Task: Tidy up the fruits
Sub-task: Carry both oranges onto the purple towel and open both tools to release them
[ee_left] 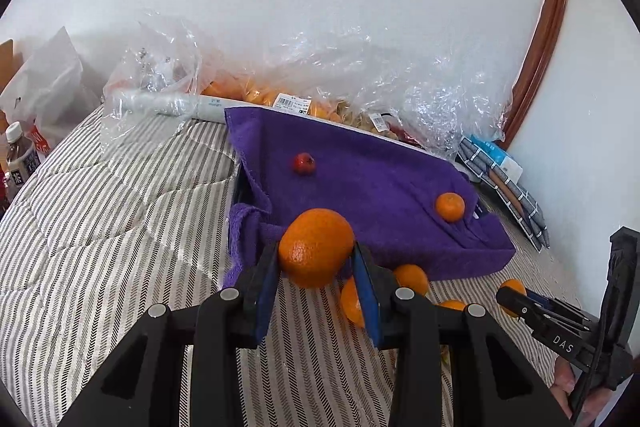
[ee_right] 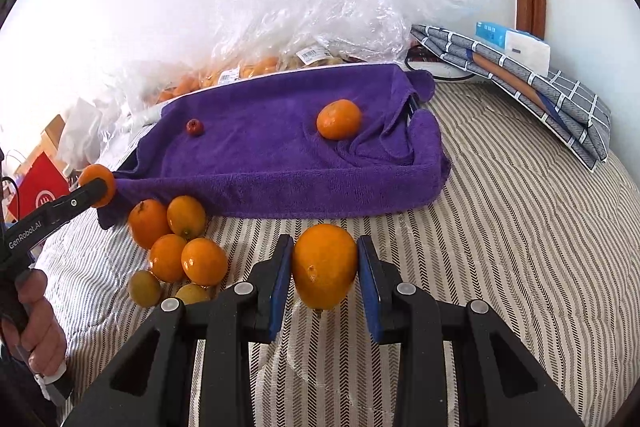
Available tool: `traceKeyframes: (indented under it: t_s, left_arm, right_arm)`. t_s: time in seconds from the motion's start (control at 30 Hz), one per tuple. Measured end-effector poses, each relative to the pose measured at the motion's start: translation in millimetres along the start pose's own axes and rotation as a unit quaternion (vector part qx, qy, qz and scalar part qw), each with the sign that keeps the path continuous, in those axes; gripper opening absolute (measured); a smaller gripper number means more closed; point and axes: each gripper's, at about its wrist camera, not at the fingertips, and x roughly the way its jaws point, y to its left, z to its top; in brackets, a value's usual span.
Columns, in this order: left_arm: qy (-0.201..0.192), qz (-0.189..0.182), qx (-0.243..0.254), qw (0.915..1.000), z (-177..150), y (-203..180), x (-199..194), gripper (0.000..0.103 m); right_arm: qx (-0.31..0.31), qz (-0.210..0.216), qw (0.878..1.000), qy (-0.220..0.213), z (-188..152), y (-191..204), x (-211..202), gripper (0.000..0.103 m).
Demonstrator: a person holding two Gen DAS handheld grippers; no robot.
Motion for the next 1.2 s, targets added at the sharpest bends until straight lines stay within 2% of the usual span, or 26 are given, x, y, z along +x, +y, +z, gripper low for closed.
traceKeyframes:
  t_s: [0.23, 0.37, 0.6, 0.7, 0.9, 1.1, 1.2]
  left_arm:
    - [-0.039, 0.001, -0.003, 0.9993, 5.2, -1.0, -16.6, 0.035]
    - [-0.03, -0.01, -0.017, 0.9993, 11.2, -0.4, -19.9, 0.035]
    - [-0.049, -0.023, -0.006, 0.9985, 43.3, -15.3, -28.0, 0.035]
    - [-0.063, -0.01, 0.01, 0.9979, 59.0, -24.3, -20.8, 0.035]
    - [-0.065, -0.001, 0.003, 0.9979, 71.8, -24.1, 7.8, 0.035]
    - [-0.049, 0.012, 0.0, 0.9987, 61.5, -12.8, 30.0, 0.035]
    - [-0.037, 0.021, 0.002, 0.9991, 57.9, -10.8, 39.7, 0.035]
  right_arm:
    - [0.004, 0.0, 1.0, -0.007, -0.6, -2.5, -4.3, 0.032]
    - [-0.007, 0.002, 1.0, -0.001, 4.4, 4.2, -7.2, 0.032]
    - [-0.034, 0.017, 0.998, -0.041, 39.0, 25.9, -23.1, 0.032]
    - [-0.03, 0.029, 0.998, -0.049, 56.9, 27.4, -18.7, 0.032]
    - [-0.019, 0.013, 0.998, -0.057, 83.9, 20.3, 2.5, 0.032]
    - [0.01, 0.033, 0.999, -0.04, 84.1, 2.4, 26.9, 0.032]
    - [0.01, 0.028, 0.999, -0.033, 82.8, 1.0, 32.4, 0.032]
